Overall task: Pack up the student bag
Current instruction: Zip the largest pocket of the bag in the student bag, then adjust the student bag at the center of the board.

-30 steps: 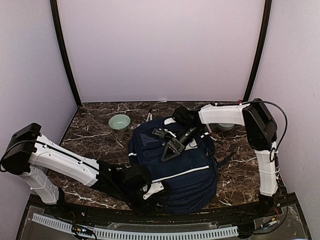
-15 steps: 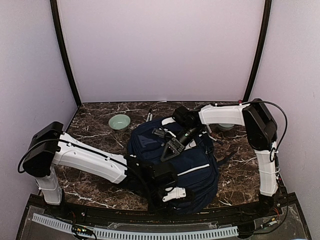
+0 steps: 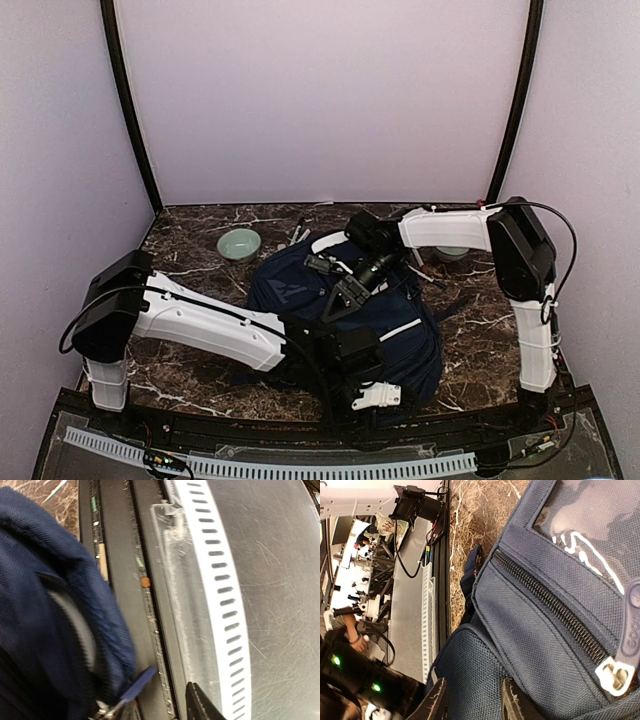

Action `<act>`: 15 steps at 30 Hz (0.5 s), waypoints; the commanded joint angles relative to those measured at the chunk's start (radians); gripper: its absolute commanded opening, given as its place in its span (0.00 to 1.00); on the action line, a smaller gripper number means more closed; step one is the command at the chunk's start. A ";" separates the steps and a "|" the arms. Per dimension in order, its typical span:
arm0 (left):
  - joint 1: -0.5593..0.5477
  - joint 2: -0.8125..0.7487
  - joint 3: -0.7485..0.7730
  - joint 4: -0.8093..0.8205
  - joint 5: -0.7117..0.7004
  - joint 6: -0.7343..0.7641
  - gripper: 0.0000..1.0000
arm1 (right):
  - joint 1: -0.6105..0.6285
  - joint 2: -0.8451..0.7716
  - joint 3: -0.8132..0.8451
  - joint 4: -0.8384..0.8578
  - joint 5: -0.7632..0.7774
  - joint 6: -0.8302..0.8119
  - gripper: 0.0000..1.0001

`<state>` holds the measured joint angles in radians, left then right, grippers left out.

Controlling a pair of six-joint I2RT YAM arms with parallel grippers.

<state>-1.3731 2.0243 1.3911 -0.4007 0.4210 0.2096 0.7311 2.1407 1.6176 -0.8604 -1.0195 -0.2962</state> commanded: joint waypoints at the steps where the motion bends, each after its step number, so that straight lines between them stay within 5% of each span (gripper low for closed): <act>1: -0.003 -0.166 -0.037 0.055 -0.107 0.073 0.42 | -0.052 -0.038 -0.061 -0.047 0.124 -0.065 0.37; 6: 0.056 -0.236 0.000 -0.116 -0.180 0.156 0.44 | -0.143 -0.211 -0.126 -0.074 0.144 -0.163 0.39; 15: 0.062 -0.196 -0.110 -0.005 -0.123 0.127 0.42 | -0.234 -0.567 -0.365 0.009 0.223 -0.226 0.44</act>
<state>-1.2774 1.7996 1.3170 -0.4202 0.2592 0.3527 0.5117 1.6958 1.3228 -0.8707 -0.8436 -0.4633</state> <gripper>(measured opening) 0.420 0.433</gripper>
